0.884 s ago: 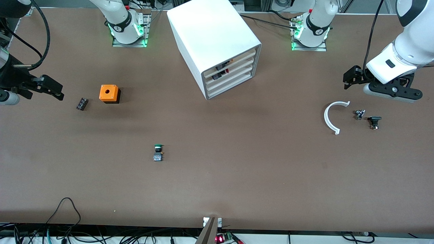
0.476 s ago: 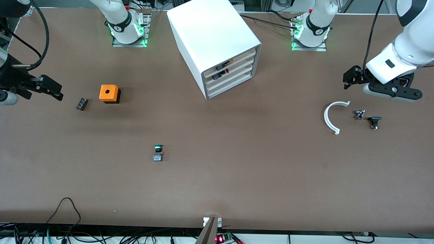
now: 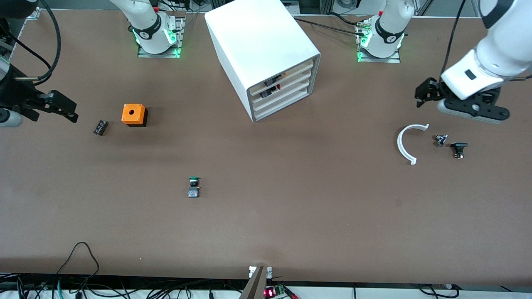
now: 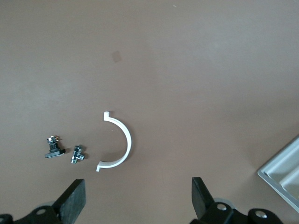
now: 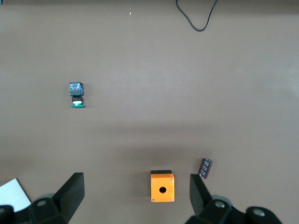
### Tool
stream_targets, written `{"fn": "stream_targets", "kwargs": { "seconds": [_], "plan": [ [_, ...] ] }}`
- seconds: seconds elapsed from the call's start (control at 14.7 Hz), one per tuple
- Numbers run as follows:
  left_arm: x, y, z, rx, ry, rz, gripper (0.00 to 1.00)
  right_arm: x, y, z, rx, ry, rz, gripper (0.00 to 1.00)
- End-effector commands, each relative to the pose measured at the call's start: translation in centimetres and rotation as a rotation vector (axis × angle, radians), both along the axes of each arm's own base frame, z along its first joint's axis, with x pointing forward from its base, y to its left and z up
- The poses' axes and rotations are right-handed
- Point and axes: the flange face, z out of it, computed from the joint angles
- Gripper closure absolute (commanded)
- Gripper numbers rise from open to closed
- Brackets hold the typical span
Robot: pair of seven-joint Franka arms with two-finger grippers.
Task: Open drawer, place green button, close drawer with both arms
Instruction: 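Reach the right gripper to the blue button while the left gripper reaches the cabinet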
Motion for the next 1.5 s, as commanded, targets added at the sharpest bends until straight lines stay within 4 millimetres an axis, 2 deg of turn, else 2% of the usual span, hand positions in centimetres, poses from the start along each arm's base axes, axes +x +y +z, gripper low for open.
{"fn": "stream_targets", "kwargs": {
  "seconds": [0.0, 0.14, 0.2, 0.34, 0.54, 0.61, 0.68, 0.75, 0.82, 0.88, 1.02, 1.16, 1.22, 1.29, 1.43],
  "plan": [
    [0.3, -3.6, 0.7, -0.016, 0.023, -0.048, 0.0, -0.1, 2.0, -2.2, -0.003, 0.081, 0.029, 0.0],
    [-0.4, -6.5, 0.1, -0.031, 0.059, -0.103, 0.0, 0.5, 2.4, -4.2, 0.004, 0.117, 0.046, 0.0],
    [-0.4, -7.3, -0.4, -0.089, 0.088, -0.101, 0.0, 0.8, 2.5, -4.7, 0.025, 0.126, 0.045, 0.0],
    [-0.2, -8.3, -1.8, -0.232, 0.164, -0.08, 0.0, 2.1, 3.0, -7.1, 0.067, 0.141, 0.04, 0.0],
    [0.6, -9.5, -4.4, -0.354, 0.247, -0.063, 0.0, 4.8, 4.6, -11.5, 0.089, 0.116, 0.048, 0.0],
    [0.9, -10.0, -6.3, -0.399, 0.295, -0.051, 0.0, 5.8, 5.2, -13.2, 0.098, 0.104, 0.046, 0.0],
    [1.6, -10.9, -9.5, -0.438, 0.365, -0.037, 0.0, 6.5, 6.2, -14.9, 0.118, 0.099, 0.049, 0.0],
    [1.8, -11.9, -11.3, -0.493, 0.411, -0.047, 0.0, 7.1, 7.3, -16.6, 0.132, 0.097, 0.055, 0.0],
    [2.1, -12.7, -12.3, -0.543, 0.414, -0.087, 0.0, 7.8, 8.1, -18.4, 0.144, 0.089, 0.059, 0.0],
    [2.9, -13.0, -14.5, -0.59, 0.419, -0.115, 0.0, 8.3, 8.9, -20.0, 0.15, 0.081, 0.062, 0.0],
    [4.2, -13.6, -18.8, -0.731, 0.412, -0.178, 0.0, 8.9, 11.6, -22.7, 0.155, 0.058, 0.091, 0.0],
    [4.9, -13.9, -23.0, -0.88, 0.4, -0.199, 0.0, 9.4, 13.1, -25.4, 0.158, 0.047, 0.08, 0.0],
    [4.8, -14.1, -25.4, -0.938, 0.397, -0.21, 0.0, 9.4, 14.6, -26.4, 0.159, 0.04, 0.097, 0.0],
    [4.6, -14.2, -27.5, -1.001, 0.385, -0.21, 0.0, 9.6, 15.2, -27.5, 0.159, 0.028, 0.103, 0.0],
    [3.6, -14.9, -31.0, -1.104, 0.402, -0.17, 0.0, 10.2, 15.3, -30.6, 0.16, 0.015, 0.113, 0.0]
  ]
}}
